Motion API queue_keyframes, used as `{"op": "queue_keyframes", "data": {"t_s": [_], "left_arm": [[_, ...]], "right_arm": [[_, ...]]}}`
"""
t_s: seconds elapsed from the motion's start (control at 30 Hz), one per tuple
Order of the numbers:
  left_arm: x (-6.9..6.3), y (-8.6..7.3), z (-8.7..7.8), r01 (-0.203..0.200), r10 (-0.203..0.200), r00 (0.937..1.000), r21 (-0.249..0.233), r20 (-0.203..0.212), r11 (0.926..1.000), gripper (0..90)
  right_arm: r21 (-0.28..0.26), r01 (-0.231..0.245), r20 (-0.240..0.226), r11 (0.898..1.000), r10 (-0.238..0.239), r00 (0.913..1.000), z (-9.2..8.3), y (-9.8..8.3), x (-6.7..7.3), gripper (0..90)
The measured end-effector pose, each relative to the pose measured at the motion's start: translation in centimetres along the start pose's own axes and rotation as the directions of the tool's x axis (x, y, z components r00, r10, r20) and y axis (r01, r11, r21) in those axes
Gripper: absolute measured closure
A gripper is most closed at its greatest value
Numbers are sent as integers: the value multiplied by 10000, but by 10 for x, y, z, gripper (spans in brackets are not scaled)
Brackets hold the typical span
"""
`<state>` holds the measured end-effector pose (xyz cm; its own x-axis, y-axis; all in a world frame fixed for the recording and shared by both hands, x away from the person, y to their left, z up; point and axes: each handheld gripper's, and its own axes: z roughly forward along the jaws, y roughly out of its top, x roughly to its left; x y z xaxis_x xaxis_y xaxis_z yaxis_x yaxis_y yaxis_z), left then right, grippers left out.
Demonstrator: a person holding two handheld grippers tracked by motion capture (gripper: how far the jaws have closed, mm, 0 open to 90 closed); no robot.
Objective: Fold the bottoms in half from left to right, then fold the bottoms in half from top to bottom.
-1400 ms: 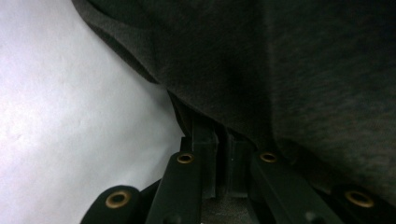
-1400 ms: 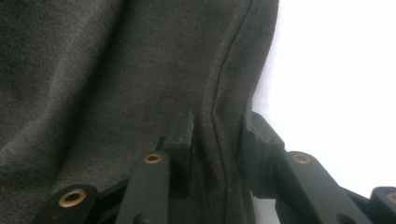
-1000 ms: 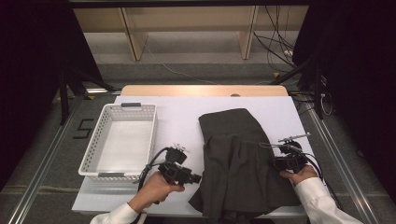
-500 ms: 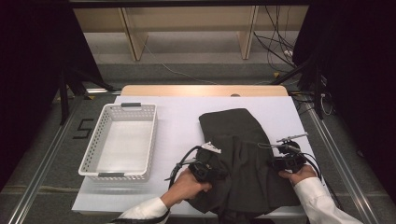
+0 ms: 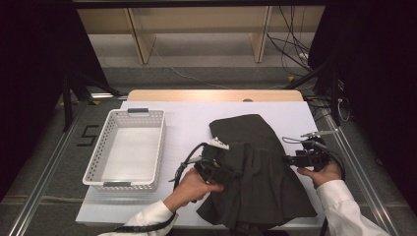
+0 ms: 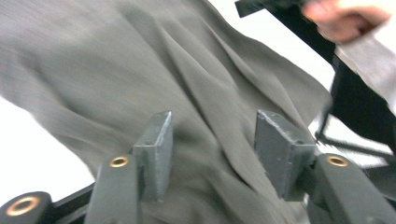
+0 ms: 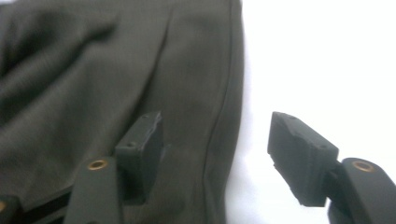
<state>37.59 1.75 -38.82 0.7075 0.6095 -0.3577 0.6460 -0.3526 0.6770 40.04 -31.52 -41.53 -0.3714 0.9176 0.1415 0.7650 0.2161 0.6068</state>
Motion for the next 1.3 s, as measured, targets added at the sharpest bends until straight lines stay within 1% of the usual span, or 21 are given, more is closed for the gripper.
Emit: {"op": "queue_keyframes", "data": {"t_s": [0.03, 0.13, 0.27, 0.3, 0.33, 0.37, 0.43, 0.47, 0.53, 0.6, 0.63, 0.7, 0.77, 0.87, 0.93, 1.0, 1.07, 1.1, 1.13, 1.23, 1.3], "left_arm": [[4, 5, -3, 168, -172, 9996, -202, -207, 9997, 417], [20, 18, -5, 393, -428, 9954, -428, -858, 9983, 349], [43, 28, 3, 1056, -1112, 9838, -468, -1406, 9933, 277], [49, 29, 6, 1244, -1295, 9795, -422, -1545, 9913, 264], [55, 30, 10, 1551, -1605, 9743, -458, -1579, 9868, 251], [60, 32, 14, 1706, -1744, 9714, -369, -1614, 9846, 247], [69, 34, 23, 1914, -1932, 9631, -278, -1873, 9811, 229], [73, 35, 26, 2013, -2020, 9605, -235, -1915, 9793, 221], [81, 36, 34, 2279, -2269, 9517, -194, -2070, 9735, 210], [89, 38, 40, 2455, -2406, 9450, -55, -2217, 9694, 200], [93, 39, 43, 2633, -2573, 9391, -41, -2276, 9647, 198], [101, 40, 49, 2795, -2674, 9298, 125, -2530, 9601, 194], [109, 40, 55, 3123, -2975, 9187, 168, -2599, 9498, 191], [114, 40, 63, 3383, -3196, 9143, 351, -2487, 9404, 171], [115, 41, 67, 3646, -3450, 9090, 451, -2340, 9301, 171], [117, 43, 68, 3689, -3491, 9062, 426, -2385, 9285, 170], [118, 45, 71, 3887, -3689, 8997, 438, -2332, 9203, 169], [119, 45, 72, 3910, -3694, 9001, 547, -2309, 9187, 168], [119, 45, 75, 3956, -3732, 8974, 548, -2354, 9168, 167], [120, 45, 83, 3955, -3690, 8967, 682, -2446, 9159, 167], [119, 44, 90, 3998, -3704, 8952, 792, -2479, 9132, 166]], "right_arm": [[-188, 60, -12, 9998, -60, 10000, -3, 4, -1, 333], [-533, 108, -42, 9985, -110, 9999, -6, 18, -4, 292], [-685, 230, -302, 9974, -251, 9992, -4, 35, -4, 234], [-708, 277, -341, 9971, -302, 9990, -3, 39, -4, 225], [-683, 321, -347, 9971, -345, 9988, -1, 42, -4, 215], [-649, 358, -367, 9973, -382, 9986, 2, 45, -3, 207], [-593, 397, -362, 9975, -419, 9985, 7, 50, -2, 197], [-555, 435, -388, 9975, -456, 9982, 10, 52, -2, 194], [-473, 494, -408, 9977, -513, 9978, 15, 55, -1, 190], [-430, 567, -389, 9975, -584, 9975, 19, 57, -1, 189], [-420, 548, -421, 9976, -566, 9975, 20, 58, 0, 190], [-414, 600, -402, 9973, -616, 9973, 22, 59, 0, 190], [-386, 591, -425, 9975, -608, 9972, 23, 60, 0, 190], [-312, 587, -338, 9978, -598, 9976, 25, 60, -1, 192], [-275, 550, -296, 9981, -559, 9980, 27, 60, -2, 193], [-264, 535, -309, 9982, -543, 9980, 28, 60, -3, 195], [-242, 505, -285, 9984, -512, 9983, 30, 60, -3, 197], [-209, 544, -281, 9983, -550, 9981, 31, 60, -3, 197], [-175, 545, -276, 9984, -550, 9981, 32, 60, -3, 198], [-112, 610, -184, 9981, -612, 9980, 34, 61, -2, 199], [-96, 646, -176, 9979, -648, 9977, 35, 61, -2, 200]]}}
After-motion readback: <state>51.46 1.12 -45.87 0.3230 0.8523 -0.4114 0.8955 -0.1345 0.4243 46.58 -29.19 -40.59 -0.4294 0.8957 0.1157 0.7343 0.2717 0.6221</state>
